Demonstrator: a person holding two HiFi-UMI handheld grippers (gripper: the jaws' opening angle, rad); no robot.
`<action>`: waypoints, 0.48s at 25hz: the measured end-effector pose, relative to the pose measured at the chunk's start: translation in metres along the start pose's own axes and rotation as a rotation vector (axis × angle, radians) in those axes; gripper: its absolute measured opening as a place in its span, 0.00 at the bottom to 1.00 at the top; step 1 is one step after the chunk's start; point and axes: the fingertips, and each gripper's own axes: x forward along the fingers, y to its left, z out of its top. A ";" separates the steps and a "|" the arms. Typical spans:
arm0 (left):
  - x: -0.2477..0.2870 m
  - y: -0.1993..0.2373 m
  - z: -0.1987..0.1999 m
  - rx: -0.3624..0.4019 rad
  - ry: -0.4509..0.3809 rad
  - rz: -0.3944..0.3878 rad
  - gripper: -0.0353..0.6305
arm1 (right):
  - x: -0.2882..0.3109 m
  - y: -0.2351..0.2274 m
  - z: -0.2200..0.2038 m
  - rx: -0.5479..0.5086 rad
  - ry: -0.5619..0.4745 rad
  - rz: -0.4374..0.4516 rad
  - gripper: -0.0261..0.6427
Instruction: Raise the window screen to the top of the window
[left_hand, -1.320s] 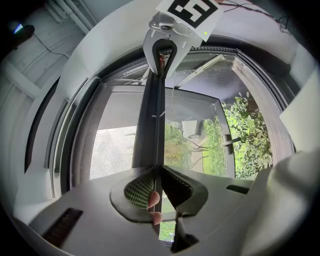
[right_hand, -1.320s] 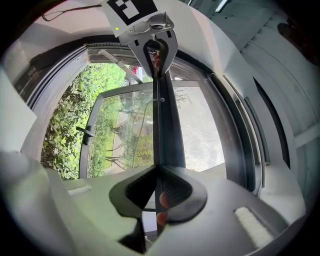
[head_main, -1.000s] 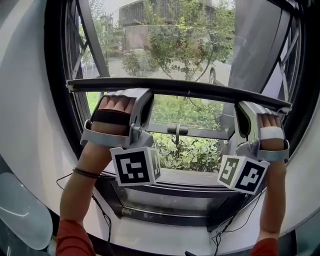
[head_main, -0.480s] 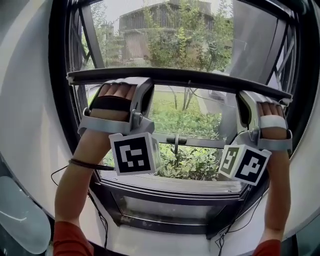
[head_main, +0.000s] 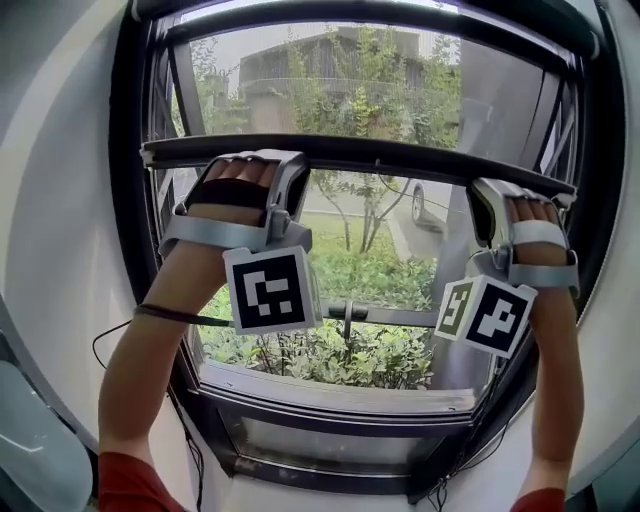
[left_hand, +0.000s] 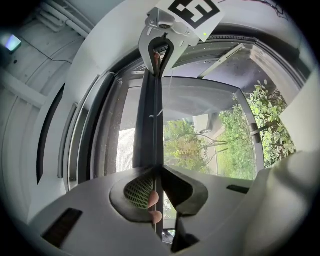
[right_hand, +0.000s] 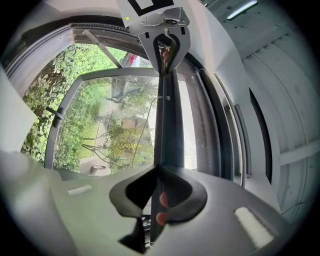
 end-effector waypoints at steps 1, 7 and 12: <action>0.003 0.007 0.000 0.005 0.001 0.011 0.13 | 0.003 -0.005 0.000 -0.003 0.001 -0.003 0.11; 0.014 0.030 -0.001 0.003 0.007 0.018 0.14 | 0.017 -0.031 -0.004 -0.016 0.013 -0.033 0.11; 0.029 0.058 0.000 -0.012 0.004 0.047 0.14 | 0.035 -0.058 -0.005 -0.025 0.027 -0.059 0.11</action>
